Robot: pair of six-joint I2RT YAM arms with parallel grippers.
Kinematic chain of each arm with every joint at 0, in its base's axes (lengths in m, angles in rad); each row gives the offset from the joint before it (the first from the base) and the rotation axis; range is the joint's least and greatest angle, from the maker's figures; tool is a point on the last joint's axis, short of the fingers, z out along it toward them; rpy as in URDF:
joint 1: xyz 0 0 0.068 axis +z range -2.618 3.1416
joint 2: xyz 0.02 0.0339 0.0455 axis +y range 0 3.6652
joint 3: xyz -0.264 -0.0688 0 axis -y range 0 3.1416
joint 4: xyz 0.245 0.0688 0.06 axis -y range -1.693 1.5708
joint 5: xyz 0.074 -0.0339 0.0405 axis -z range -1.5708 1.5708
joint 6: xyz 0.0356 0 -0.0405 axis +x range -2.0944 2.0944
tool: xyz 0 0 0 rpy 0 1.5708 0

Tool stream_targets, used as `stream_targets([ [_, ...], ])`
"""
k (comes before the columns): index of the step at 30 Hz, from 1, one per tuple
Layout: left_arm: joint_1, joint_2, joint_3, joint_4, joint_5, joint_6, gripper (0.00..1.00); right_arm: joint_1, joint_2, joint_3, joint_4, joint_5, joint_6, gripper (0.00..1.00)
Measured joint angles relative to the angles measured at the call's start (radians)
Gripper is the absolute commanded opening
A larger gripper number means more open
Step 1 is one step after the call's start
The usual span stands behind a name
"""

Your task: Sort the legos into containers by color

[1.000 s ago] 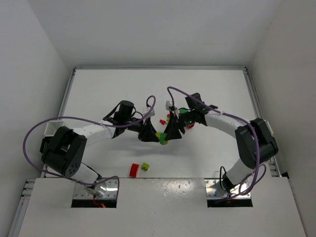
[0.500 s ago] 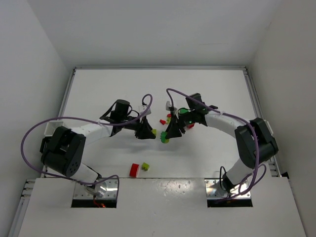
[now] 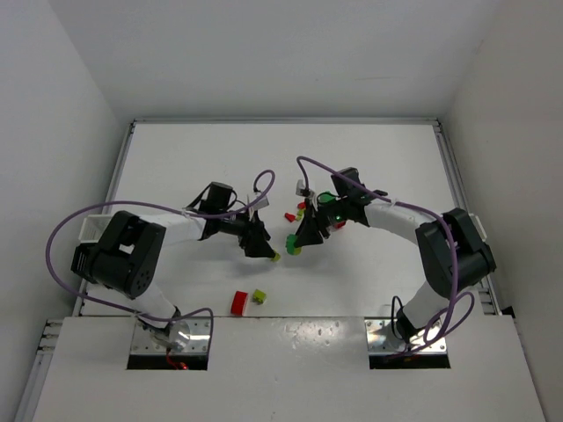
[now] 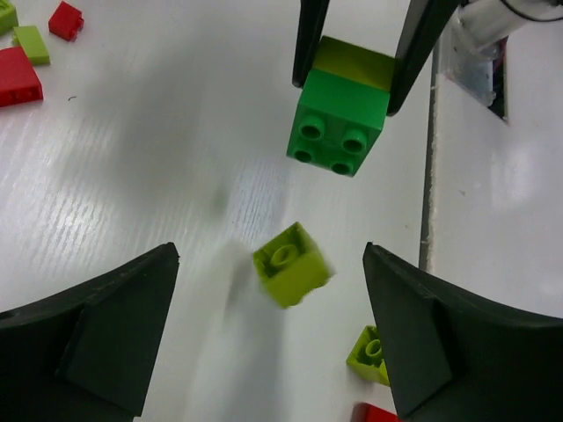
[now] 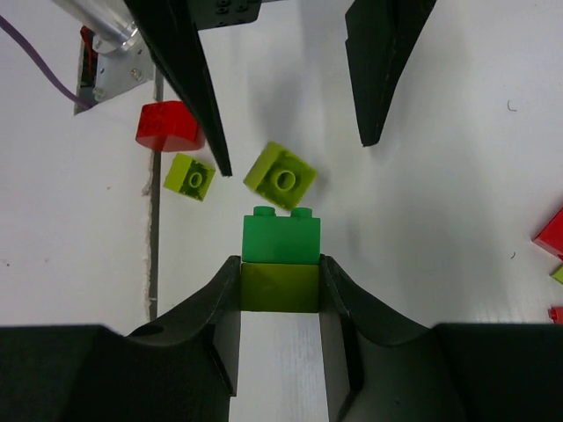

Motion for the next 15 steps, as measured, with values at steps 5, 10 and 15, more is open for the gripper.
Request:
stream_targets([
  [5, -0.003, 0.012, 0.002, 0.063, 0.038, -0.083, 0.94, 0.001, 0.002, -0.011, 0.036, -0.005, 0.055, 0.00],
  [10, -0.023, -0.004, 0.004, 0.120, 0.055, -0.132, 0.94, 0.001, 0.006, -0.013, 0.058, -0.022, 0.089, 0.00],
  [15, -0.056, -0.010, 0.008, 0.180, 0.068, -0.178, 0.94, 0.008, 0.010, -0.013, 0.063, -0.048, 0.114, 0.00],
])
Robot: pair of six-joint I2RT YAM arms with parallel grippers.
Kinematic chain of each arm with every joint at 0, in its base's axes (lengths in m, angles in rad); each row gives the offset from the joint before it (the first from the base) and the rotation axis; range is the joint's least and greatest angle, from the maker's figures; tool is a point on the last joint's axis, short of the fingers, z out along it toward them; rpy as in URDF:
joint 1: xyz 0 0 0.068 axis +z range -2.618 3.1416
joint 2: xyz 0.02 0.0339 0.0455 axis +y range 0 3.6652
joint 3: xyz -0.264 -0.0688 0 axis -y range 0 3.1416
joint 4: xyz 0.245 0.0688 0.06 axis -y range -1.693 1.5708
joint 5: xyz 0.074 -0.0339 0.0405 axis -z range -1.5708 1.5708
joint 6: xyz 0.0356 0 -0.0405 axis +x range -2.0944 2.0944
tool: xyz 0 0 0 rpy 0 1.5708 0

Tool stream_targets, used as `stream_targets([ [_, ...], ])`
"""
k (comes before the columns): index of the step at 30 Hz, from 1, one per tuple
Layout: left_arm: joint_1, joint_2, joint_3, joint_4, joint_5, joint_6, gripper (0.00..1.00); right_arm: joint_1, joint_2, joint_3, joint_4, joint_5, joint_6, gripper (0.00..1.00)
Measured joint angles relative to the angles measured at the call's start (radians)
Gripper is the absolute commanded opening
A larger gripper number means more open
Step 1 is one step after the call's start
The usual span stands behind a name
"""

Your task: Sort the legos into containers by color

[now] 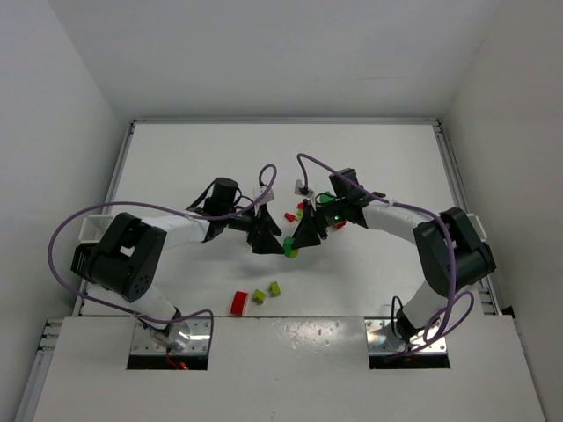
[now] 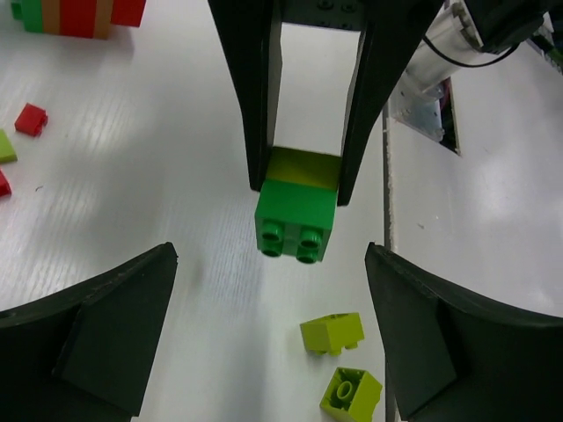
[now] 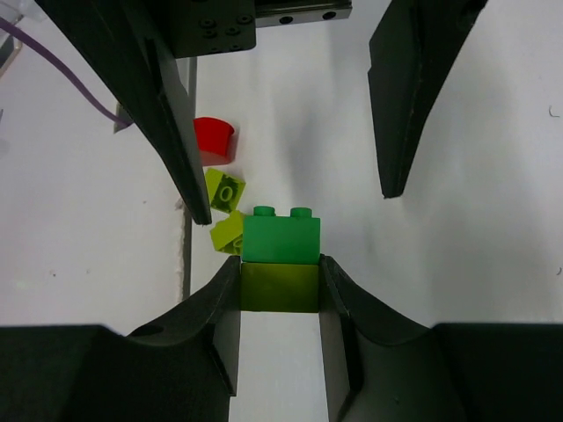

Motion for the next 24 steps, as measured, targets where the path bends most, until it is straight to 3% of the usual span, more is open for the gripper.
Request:
stream_targets([
  [4, -0.016, 0.000, 0.000, 0.034, 0.012, -0.032, 0.93, 0.004, 0.001, 0.000, 0.005, -0.019, 0.014, 0.00],
  [7, -0.031, 0.000, 0.003, 0.048, 0.017, -0.047, 0.83, 0.007, 0.002, 0.000, 0.010, -0.032, 0.019, 0.00],
  [8, -0.035, 0.000, 0.005, 0.052, 0.018, -0.055, 0.77, 0.008, 0.002, 0.000, 0.010, -0.034, 0.021, 0.00],
  [9, -0.039, 0.000, 0.007, 0.056, 0.021, -0.063, 0.63, 0.009, 0.002, 0.000, 0.010, -0.035, 0.021, 0.00],
  [12, -0.042, 0.002, 0.016, 0.060, 0.027, -0.076, 0.39, 0.012, 0.002, 0.000, 0.010, -0.035, 0.021, 0.00],
  [16, -0.043, 0.003, 0.024, 0.053, 0.043, -0.072, 0.18, 0.011, 0.002, 0.000, 0.011, -0.030, 0.021, 0.00],
  [24, -0.023, 0.000, 0.034, 0.002, 0.037, -0.005, 0.06, 0.007, 0.002, 0.000, 0.001, -0.011, -0.028, 0.00],
])
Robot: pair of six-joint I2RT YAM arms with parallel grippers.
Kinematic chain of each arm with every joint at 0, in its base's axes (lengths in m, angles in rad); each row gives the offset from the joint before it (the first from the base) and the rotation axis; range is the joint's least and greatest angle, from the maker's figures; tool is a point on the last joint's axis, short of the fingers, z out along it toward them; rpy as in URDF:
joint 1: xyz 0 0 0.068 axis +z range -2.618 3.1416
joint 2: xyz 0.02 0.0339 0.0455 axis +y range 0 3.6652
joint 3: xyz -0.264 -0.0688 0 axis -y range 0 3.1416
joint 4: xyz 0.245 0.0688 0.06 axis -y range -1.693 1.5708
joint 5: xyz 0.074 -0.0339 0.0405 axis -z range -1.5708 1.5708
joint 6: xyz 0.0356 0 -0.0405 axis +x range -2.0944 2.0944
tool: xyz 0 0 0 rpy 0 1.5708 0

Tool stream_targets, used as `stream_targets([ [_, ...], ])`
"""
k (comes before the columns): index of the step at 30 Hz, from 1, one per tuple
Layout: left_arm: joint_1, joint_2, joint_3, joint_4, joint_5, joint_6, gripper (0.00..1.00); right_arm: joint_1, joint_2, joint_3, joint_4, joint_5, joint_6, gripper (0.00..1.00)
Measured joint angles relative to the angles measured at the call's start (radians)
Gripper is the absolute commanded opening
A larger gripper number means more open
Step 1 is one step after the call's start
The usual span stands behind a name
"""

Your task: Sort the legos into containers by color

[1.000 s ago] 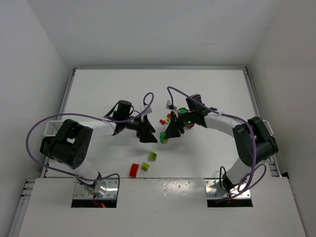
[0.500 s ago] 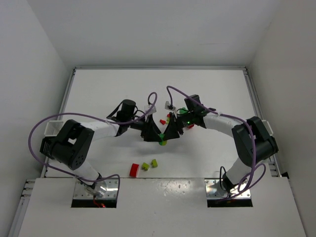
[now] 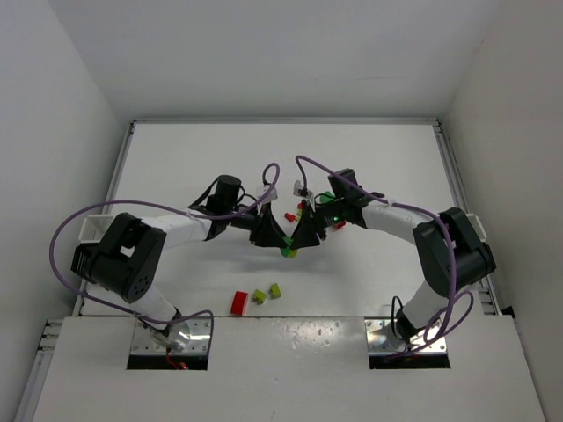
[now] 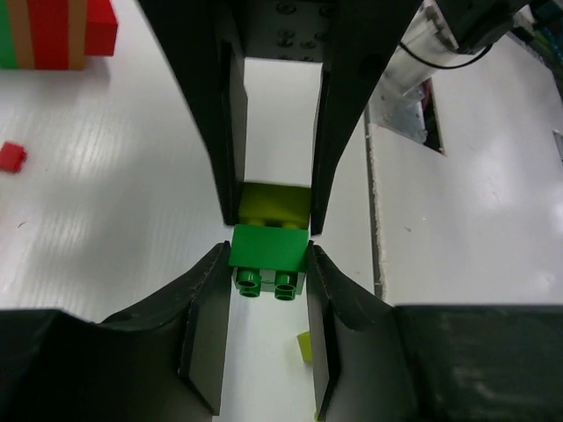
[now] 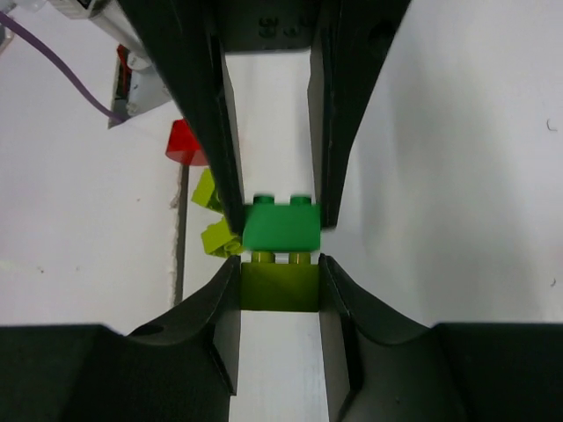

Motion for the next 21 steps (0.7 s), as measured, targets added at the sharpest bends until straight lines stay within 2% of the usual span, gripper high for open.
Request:
stream_targets([
  [6, 0.068, -0.014, -0.005, -0.057, -0.068, 0.057, 0.03, -0.018, 0.000, -0.021, -0.035, 0.066, -0.012, 0.00],
  [9, 0.079, -0.014, -0.010, -0.070, -0.100, 0.075, 0.14, -0.023, 0.000, -0.026, -0.039, 0.100, -0.012, 0.00],
  [10, 0.079, -0.014, -0.010, -0.074, -0.109, 0.078, 0.25, -0.023, 0.000, -0.027, -0.038, 0.114, -0.011, 0.05],
  [12, 0.079, -0.009, -0.010, -0.075, -0.123, 0.081, 0.34, -0.023, 0.000, -0.029, -0.032, 0.147, -0.001, 0.19],
  [14, 0.079, 0.006, -0.010, -0.076, -0.143, 0.083, 0.48, -0.023, 0.004, -0.031, -0.016, 0.186, 0.014, 0.45],
  [15, 0.079, 0.017, -0.006, -0.077, -0.151, 0.081, 0.58, -0.023, 0.006, -0.031, -0.009, 0.203, 0.020, 0.50],
  [16, 0.079, 0.027, -0.003, -0.079, -0.159, 0.084, 0.62, -0.023, 0.006, -0.032, -0.003, 0.217, 0.030, 0.57],
  [19, 0.079, 0.048, 0.004, -0.082, -0.184, 0.076, 0.86, -0.023, 0.007, -0.034, 0.015, 0.256, 0.055, 0.64],
  [21, 0.079, 0.048, 0.005, -0.082, -0.192, 0.070, 0.91, -0.023, 0.006, -0.034, 0.027, 0.278, 0.075, 0.64],
])
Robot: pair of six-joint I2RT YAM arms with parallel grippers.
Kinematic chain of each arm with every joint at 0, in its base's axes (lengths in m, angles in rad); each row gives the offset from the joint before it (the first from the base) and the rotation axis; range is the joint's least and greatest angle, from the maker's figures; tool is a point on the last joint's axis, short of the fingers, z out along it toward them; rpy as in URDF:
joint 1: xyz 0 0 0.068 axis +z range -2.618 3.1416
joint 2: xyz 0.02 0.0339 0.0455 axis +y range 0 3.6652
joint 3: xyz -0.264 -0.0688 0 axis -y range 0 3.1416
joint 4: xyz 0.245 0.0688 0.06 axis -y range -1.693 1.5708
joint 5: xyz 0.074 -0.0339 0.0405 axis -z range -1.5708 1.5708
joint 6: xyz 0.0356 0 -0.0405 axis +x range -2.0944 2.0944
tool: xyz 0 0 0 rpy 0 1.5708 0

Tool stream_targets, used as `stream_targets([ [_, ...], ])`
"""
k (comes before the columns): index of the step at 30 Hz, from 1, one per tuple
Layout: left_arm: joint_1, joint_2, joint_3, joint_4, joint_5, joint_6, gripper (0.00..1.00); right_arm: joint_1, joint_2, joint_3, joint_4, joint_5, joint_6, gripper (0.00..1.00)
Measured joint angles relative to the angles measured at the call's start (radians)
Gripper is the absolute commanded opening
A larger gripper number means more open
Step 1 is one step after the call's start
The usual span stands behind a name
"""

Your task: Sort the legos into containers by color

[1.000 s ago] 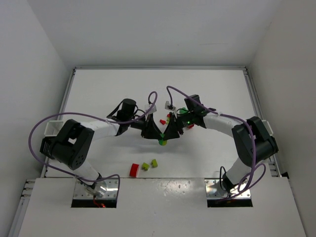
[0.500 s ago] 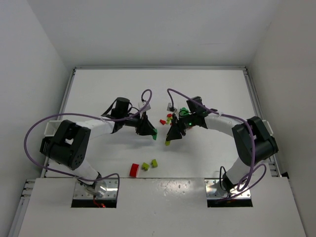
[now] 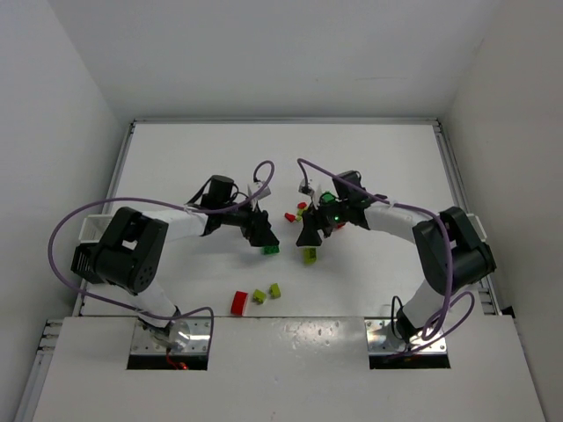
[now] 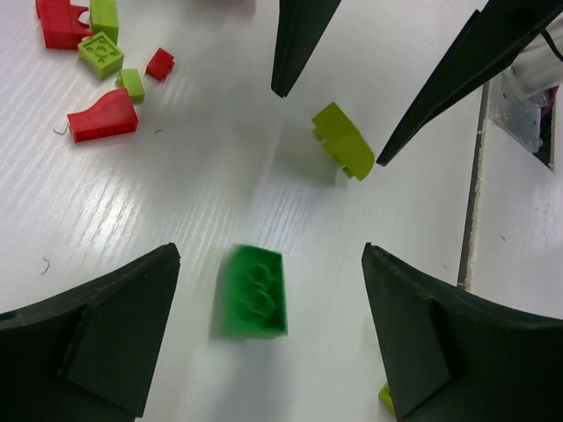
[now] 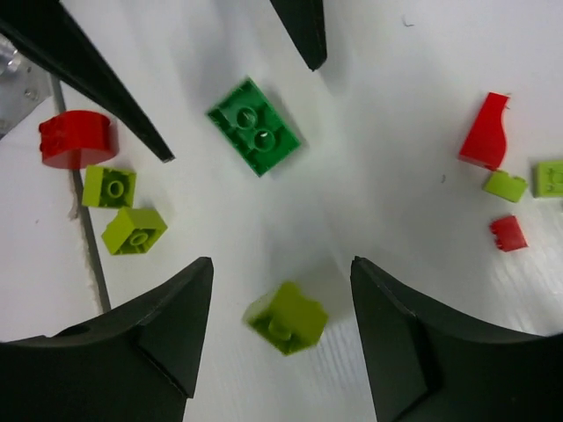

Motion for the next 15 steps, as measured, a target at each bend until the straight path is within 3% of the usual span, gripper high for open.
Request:
stream_targets([
  [3, 0.000, 0.000, 0.001, 0.001, -0.007, -0.007, 1.00, -0.003, -0.014, 0.000, 0.007, 0.035, 0.029, 0.64],
  [7, -0.001, -0.005, 0.018, -0.026, -0.044, -0.032, 1.00, -0.018, -0.090, 0.000, 0.002, 0.110, 0.066, 0.67],
  [13, -0.031, -0.025, 0.188, -0.153, -0.195, -0.051, 1.00, -0.053, -0.167, 0.045, -0.073, 0.391, 0.102, 0.67],
  [15, -0.044, -0.047, 0.224, -0.165, -0.265, -0.062, 1.00, -0.056, -0.169, 0.069, -0.103, 0.492, 0.107, 0.71],
])
